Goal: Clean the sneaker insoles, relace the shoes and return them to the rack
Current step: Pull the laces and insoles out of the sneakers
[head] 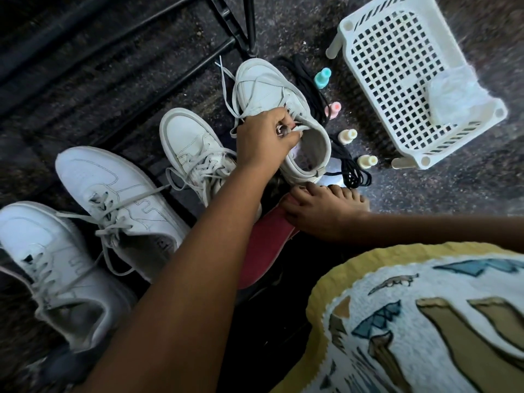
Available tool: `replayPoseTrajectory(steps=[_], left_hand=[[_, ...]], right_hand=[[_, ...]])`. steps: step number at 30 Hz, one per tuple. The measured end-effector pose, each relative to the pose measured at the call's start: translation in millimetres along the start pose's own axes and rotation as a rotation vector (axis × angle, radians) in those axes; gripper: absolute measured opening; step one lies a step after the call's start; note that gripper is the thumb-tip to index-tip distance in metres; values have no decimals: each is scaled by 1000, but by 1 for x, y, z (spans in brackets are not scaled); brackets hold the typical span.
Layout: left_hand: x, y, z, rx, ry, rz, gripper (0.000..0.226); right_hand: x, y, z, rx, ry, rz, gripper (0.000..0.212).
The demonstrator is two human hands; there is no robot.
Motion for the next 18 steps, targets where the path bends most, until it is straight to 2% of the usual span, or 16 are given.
replayPoseTrajectory(steps=[3, 7, 10, 12, 14, 16, 18], left_hand=[[1, 2, -1, 23, -15, 0, 16], [4, 7, -4, 46, -49, 3, 16], [14, 12, -5, 54, -128, 25, 13], [26, 17, -5, 67, -197, 41, 11], [35, 25, -6, 94, -248, 21, 13], [39, 35, -9, 146, -246, -5, 14], [41, 49, -13, 202, -174, -28, 13]], right_hand=[[-3, 3, -2, 9, 14, 19, 41], [-20, 28, -71, 406, 24, -113, 21], [-10, 61, -107, 661, -103, -161, 23], [15, 83, -112, 733, -251, -57, 31], [54, 106, -108, 784, -382, 109, 23], [113, 135, -102, 876, -470, 393, 17], [176, 170, -95, 989, -540, 719, 22]])
Point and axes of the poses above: each hand's wrist, its own y-axis away from the middle knuckle, its own z-axis out of the palm, x = y × z, the point moved 10 cm from there along -y, towards the middle knuckle, and after that the axes turned 7 degrees about -y, right-handed, at the moved point
